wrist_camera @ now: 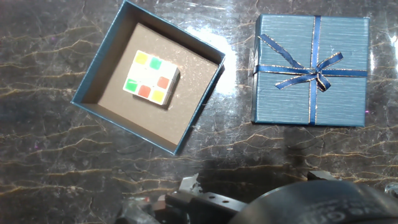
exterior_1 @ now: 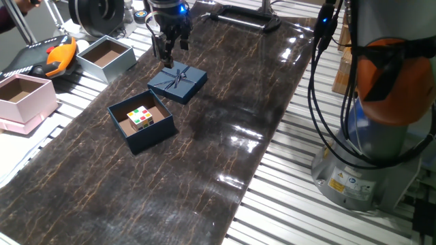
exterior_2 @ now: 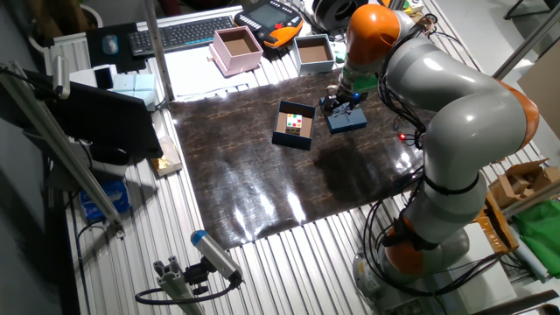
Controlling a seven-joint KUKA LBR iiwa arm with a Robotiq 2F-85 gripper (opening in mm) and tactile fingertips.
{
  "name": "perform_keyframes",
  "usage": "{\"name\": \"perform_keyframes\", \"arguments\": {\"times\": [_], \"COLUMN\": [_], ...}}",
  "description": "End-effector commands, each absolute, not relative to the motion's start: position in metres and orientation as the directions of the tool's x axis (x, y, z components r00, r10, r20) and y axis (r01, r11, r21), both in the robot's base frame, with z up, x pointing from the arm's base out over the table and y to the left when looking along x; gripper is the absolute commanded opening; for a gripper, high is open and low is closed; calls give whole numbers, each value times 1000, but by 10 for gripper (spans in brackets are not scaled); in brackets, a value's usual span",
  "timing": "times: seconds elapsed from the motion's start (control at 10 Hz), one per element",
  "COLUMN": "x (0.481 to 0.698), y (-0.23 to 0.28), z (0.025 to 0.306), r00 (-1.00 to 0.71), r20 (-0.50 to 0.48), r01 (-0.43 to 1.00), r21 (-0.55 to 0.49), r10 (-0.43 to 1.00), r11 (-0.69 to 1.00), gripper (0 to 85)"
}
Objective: Cover the box
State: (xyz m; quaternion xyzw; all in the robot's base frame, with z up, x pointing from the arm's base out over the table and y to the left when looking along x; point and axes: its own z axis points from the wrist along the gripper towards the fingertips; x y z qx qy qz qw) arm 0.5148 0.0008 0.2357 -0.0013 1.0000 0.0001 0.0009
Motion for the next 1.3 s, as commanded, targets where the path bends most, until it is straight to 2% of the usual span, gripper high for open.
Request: {"name": "perform_keyframes", "arguments": {"times": [0.0, 0.8, 1.2], "x": [515, 514, 514], "y": [1, -3, -12], "z": [236, 244, 236], "r00": [-998, -997, -995], "r20": [-60, -63, -76], "r01": [15, 39, 68], "r21": [1, 9, 21], "r10": [15, 40, 70], "r11": [1000, 999, 997], "gripper": [7, 7, 7]}}
